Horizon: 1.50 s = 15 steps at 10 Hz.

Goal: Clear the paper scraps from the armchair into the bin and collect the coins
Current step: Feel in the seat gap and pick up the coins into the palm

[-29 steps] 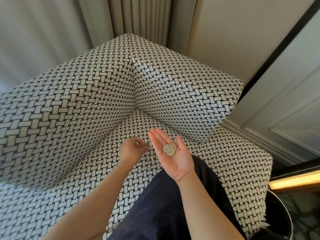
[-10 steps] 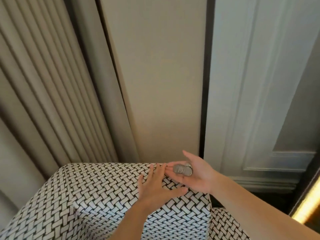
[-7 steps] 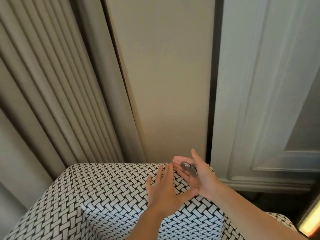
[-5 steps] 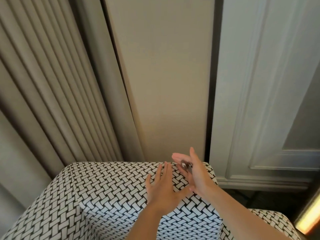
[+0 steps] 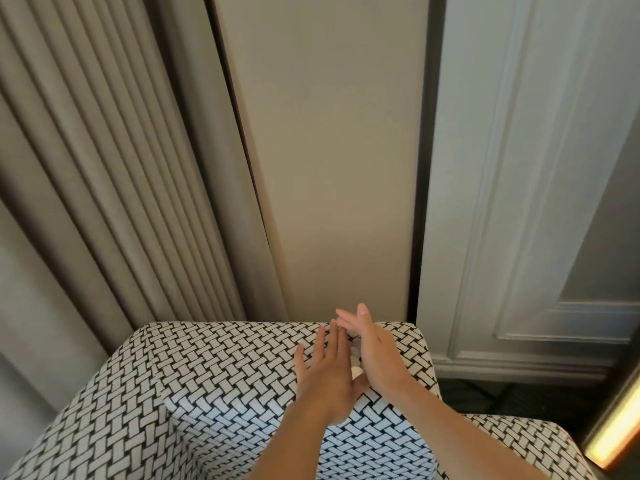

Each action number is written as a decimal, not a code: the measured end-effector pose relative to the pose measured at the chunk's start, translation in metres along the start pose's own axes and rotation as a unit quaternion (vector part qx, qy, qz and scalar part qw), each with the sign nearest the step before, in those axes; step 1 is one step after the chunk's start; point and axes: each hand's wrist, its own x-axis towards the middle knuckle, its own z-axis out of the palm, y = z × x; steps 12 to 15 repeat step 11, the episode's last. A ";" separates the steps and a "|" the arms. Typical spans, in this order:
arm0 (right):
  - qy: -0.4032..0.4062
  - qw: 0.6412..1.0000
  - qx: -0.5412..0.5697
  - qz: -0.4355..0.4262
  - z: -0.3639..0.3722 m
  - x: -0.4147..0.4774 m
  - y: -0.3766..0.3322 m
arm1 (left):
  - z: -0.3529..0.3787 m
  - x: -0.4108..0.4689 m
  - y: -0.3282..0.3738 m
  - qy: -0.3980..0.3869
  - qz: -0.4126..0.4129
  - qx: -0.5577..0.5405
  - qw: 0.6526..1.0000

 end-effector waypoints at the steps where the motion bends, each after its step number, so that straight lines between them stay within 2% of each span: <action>1: 0.010 1.000 0.000 0.013 -0.002 -0.002 -0.005 | 0.000 0.001 0.000 0.009 -0.006 -0.005 1.000; 3: 0.004 0.997 0.017 0.075 -0.021 0.000 -0.012 | 0.004 0.004 0.004 0.052 -0.046 -0.079 0.994; 4: 0.005 0.993 0.069 0.091 -0.033 0.000 -0.011 | 0.006 0.008 0.006 0.071 -0.075 -0.108 0.989; 5: 0.003 0.988 0.122 0.099 -0.043 -0.007 -0.012 | 0.006 0.012 0.009 0.065 -0.087 -0.118 0.987; 6: -0.014 0.986 0.124 0.112 -0.049 -0.015 -0.016 | 0.007 0.013 0.007 0.072 -0.091 -0.116 0.986; 8: -0.062 0.990 -0.006 0.130 -0.069 -0.038 -0.037 | 0.005 0.004 0.005 0.117 -0.056 -0.168 0.977; 9: -0.082 0.987 -0.039 0.131 -0.086 -0.054 -0.052 | 0.002 -0.003 0.003 0.111 -0.035 -0.166 0.979; 11: -0.109 0.983 -0.101 0.105 -0.120 -0.083 -0.084 | 0.005 -0.023 0.019 0.138 -0.065 -0.093 0.984; 15: -0.109 0.983 -0.101 0.105 -0.120 -0.083 -0.084 | 0.005 -0.023 0.019 0.138 -0.065 -0.093 0.984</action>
